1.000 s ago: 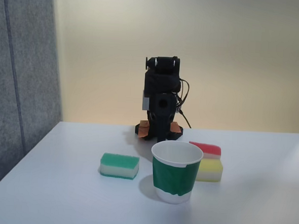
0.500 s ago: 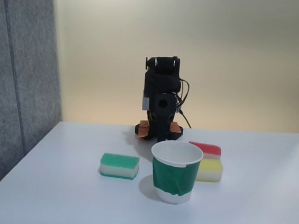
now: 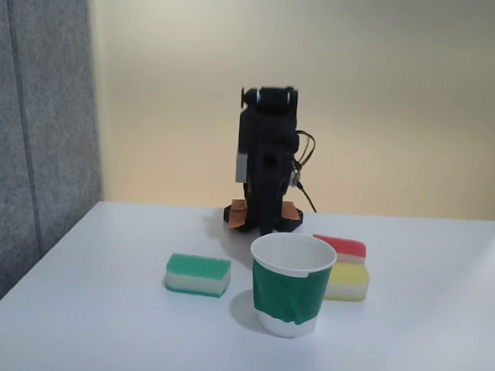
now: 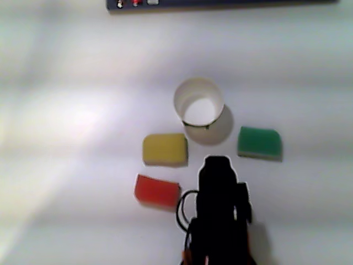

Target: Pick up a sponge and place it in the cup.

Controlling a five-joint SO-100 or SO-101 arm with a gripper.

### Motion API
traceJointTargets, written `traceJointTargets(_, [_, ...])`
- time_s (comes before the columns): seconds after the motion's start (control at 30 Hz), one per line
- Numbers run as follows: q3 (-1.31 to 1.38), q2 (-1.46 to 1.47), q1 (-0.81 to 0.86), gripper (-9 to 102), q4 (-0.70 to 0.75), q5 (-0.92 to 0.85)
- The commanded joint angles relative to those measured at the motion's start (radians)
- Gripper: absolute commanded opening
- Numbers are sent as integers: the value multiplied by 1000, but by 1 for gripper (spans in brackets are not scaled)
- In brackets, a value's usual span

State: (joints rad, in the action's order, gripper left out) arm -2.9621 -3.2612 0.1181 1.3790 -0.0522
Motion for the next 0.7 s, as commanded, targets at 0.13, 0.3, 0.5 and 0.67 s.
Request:
traceJointTargets(0.13, [301, 37, -38, 0, 225, 20])
traceJointTargets(0.3, [414, 176, -143, 0, 153, 63])
traceJointTargets(0.5, [563, 423, -310, 0, 97, 78])
traceJointTargets(0.67, [716, 641, -466, 0, 103, -127])
